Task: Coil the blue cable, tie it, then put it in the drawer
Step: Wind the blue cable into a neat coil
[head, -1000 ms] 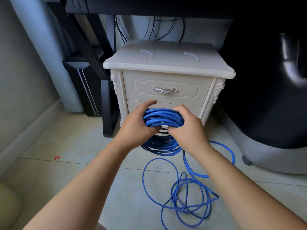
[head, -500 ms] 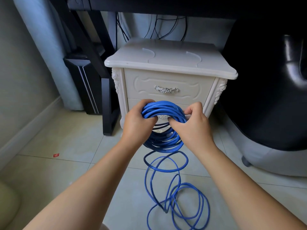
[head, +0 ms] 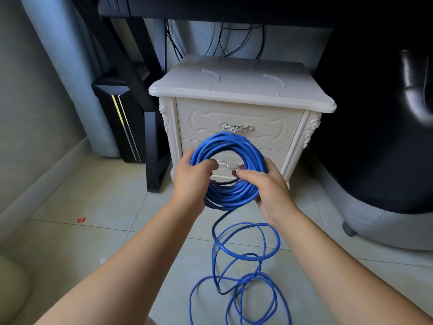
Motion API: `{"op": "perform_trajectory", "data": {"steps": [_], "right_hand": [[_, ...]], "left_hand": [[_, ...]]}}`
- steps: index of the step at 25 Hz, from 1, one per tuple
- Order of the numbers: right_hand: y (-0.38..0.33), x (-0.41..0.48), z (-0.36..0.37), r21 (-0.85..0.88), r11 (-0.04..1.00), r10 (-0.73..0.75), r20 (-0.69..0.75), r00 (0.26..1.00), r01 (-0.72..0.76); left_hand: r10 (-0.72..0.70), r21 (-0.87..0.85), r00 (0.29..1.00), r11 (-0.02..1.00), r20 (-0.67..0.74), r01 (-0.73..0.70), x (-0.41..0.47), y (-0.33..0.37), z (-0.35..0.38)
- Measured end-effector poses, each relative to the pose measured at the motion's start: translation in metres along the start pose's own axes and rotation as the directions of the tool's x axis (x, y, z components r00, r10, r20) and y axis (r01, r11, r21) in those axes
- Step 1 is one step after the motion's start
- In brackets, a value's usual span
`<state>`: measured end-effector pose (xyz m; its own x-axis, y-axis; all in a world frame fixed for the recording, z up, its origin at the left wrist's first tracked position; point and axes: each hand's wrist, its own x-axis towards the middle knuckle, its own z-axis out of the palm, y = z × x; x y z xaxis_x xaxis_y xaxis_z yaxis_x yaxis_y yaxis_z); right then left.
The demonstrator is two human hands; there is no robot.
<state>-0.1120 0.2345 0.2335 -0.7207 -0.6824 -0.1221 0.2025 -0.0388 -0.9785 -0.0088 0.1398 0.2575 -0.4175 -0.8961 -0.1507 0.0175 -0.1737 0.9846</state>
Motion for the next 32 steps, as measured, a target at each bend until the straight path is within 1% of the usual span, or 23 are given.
{"op": "perform_trajectory", "data": {"steps": [2,4,5,6,7,9,11,12,13,14,15,17,19,20,22,24,26,29,32], "right_hand": [[0.002,-0.001,0.002,0.043,0.999,-0.011,-0.075,0.997,0.014],[0.002,-0.001,0.001,0.002,1.0,-0.029,-0.122,0.992,0.03],[-0.001,0.0,0.0,-0.036,0.999,-0.042,-0.124,0.991,0.037],[-0.004,0.001,-0.001,-0.078,0.996,-0.06,-0.117,0.991,0.051],[-0.009,0.002,-0.003,-0.134,0.988,-0.089,-0.1,0.991,0.075],[-0.018,0.002,-0.006,-0.337,0.93,-0.171,-0.038,0.985,0.148],[-0.02,0.0,-0.004,-0.574,0.787,-0.238,0.055,0.97,0.226],[-0.019,-0.001,-0.002,-0.653,0.707,-0.271,0.106,0.957,0.272],[-0.016,-0.002,0.0,-0.696,0.644,-0.295,0.157,0.943,0.317],[-0.014,-0.002,0.001,-0.715,0.602,-0.311,0.2,0.929,0.356],[-0.013,-0.002,0.002,-0.718,0.58,-0.322,0.231,0.918,0.384],[-0.011,-0.002,0.002,-0.703,0.588,-0.327,0.245,0.913,0.399],[-0.012,-0.002,0.0,-0.676,0.629,-0.319,0.227,0.92,0.384],[-0.013,-0.003,-0.001,-0.662,0.648,-0.311,0.22,0.924,0.376],[-0.014,-0.003,-0.005,-0.617,0.711,-0.263,0.211,0.941,0.337],[-0.011,-0.004,-0.01,-0.526,0.812,-0.177,0.191,0.966,0.253],[-0.006,-0.004,-0.011,-0.386,0.908,-0.124,0.119,0.985,0.161],[0.003,-0.003,-0.004,-0.197,0.975,-0.103,-0.003,0.995,0.101],[0.01,0.0,0.002,0.022,1.0,-0.022,-0.042,0.999,0.022]], "left_hand": [[-0.075,-0.033,0.997,0.997,0.03,0.076,-0.005,-0.005,0.003],[-0.144,-0.039,0.984,0.988,0.104,0.148,-0.006,-0.009,0.001],[-0.16,-0.009,0.976,0.987,0.147,0.163,-0.004,-0.008,-0.001],[-0.153,0.066,0.971,0.988,0.182,0.143,0.0,-0.006,-0.005],[-0.126,0.158,0.97,0.983,0.207,0.094,0.003,-0.003,-0.008],[-0.027,0.283,0.967,0.958,0.254,-0.047,0.009,0.002,-0.013],[0.118,0.338,0.936,0.912,0.332,-0.235,0.009,0.002,-0.017],[0.192,0.406,0.9,0.842,0.391,-0.356,0.008,0.001,-0.017],[0.242,0.479,0.852,0.741,0.464,-0.471,0.007,-0.002,-0.016],[0.265,0.523,0.812,0.653,0.52,-0.548,0.007,-0.006,-0.014],[0.277,0.551,0.8,0.604,0.533,-0.576,0.006,-0.008,-0.011],[0.303,0.599,0.836,0.59,0.458,-0.542,0.005,-0.008,-0.007],[0.326,0.624,0.86,0.592,0.393,-0.51,0.003,-0.008,-0.004],[0.322,0.618,0.869,0.611,0.377,-0.494,0.004,-0.009,-0.003],[0.294,0.575,0.899,0.693,0.324,-0.434,0.006,-0.009,-0.004],[0.238,0.477,0.941,0.816,0.24,-0.328,0.01,-0.007,-0.006],[0.176,0.334,0.972,0.917,0.159,-0.22,0.011,-0.004,-0.006],[0.097,0.174,0.99,0.978,0.097,-0.113,0.005,-0.003,-0.004],[0.046,0.024,0.998,0.999,0.041,-0.047,0.001,-0.004,-0.002]]}}
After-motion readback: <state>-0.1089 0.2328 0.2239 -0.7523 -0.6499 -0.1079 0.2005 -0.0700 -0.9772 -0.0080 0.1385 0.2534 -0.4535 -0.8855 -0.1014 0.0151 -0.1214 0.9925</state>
